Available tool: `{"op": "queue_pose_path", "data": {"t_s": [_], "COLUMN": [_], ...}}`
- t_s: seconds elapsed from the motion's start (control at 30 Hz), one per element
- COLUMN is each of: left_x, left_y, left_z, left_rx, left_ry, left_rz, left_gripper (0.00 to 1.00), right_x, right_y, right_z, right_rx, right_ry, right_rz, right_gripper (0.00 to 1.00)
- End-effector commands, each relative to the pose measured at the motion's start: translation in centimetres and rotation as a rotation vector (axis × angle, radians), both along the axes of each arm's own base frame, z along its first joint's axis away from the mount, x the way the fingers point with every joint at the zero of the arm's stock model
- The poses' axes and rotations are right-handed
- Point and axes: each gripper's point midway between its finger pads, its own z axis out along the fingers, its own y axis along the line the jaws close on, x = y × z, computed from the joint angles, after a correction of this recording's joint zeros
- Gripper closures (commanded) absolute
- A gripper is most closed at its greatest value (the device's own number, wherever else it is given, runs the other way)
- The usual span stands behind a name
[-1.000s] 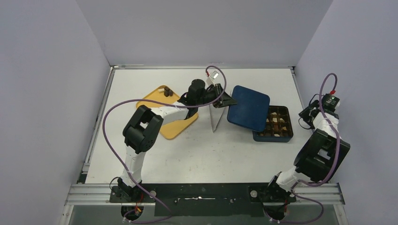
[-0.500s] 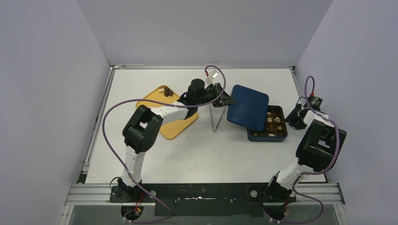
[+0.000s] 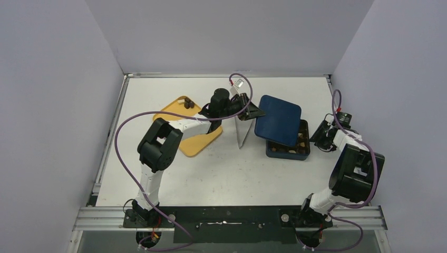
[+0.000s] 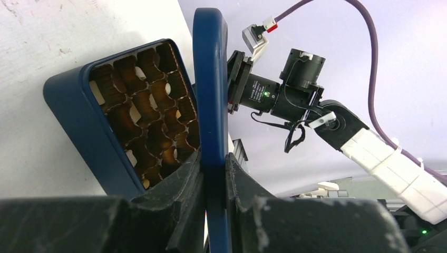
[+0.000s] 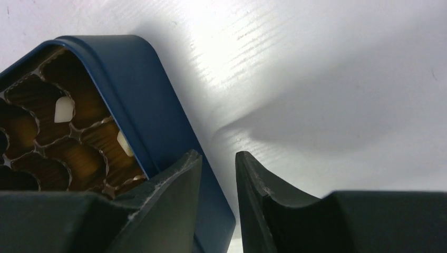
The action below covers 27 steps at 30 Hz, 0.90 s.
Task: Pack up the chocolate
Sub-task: Move the packing box to the center of the board, then close the box lid on the packing box.
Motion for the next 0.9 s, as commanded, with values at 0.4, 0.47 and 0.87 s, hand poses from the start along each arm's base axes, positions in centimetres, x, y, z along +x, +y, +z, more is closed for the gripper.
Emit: {"op": "queue_pose_path", "data": {"t_s": [0.4, 0.47, 0.87], "left_x": [-1.0, -1.0, -1.2], "left_y": [-3.5, -4.2, -6.9], "left_z": [0.8, -0.5, -3.4], "left_rx": [-0.166, -0.142, -0.145], "left_ry": [0.098, 0.112, 0.127], "left_rz": [0.064, 0.077, 0.065], "left_gripper": [1.00, 1.00, 1.00], "right_x": [-1.8, -1.7, -1.7], "right_y": [-3.6, -3.4, -1.7], "right_z": [10.5, 10.9, 9.6], "right_rx": [-0.031, -0.026, 0.046], "right_ry": [-0.295, -0.319, -0.331], "right_rz": [-0.210, -0.207, -0.149], "right_gripper": [0.46, 0.44, 0.38]}}
